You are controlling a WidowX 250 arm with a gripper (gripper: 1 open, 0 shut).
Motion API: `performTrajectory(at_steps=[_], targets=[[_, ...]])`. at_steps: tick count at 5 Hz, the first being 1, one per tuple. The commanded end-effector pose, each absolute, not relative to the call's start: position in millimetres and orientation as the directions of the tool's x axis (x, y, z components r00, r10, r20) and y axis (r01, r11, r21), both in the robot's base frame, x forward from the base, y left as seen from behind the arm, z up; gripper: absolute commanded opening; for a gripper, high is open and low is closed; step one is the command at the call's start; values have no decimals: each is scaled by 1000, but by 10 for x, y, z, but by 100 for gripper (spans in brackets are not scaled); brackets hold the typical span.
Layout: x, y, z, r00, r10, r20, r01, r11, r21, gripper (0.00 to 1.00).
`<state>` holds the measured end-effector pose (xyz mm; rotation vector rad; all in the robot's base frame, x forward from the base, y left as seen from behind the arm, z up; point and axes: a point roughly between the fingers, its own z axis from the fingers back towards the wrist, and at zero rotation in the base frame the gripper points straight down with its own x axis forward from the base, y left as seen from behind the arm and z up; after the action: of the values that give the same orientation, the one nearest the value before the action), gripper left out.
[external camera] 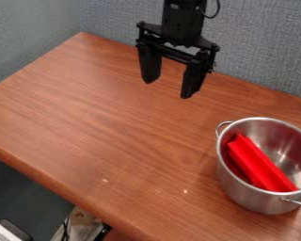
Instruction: Put the red object in the metal pot
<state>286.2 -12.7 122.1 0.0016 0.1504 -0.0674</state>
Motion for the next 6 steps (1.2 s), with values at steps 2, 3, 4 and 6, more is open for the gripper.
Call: performTrajectory(at_steps=[2,3,4,6], targets=[[2879,-89,1303,991,-58,-120,57,998,-12,100],[2880,-91,1310,991,-61,-116,60,998,-14,100],[2881,-93,1316,992,-63,-113,62,998,-15,100],[2880,-94,1323,992,-65,-111,64,998,-16,100]])
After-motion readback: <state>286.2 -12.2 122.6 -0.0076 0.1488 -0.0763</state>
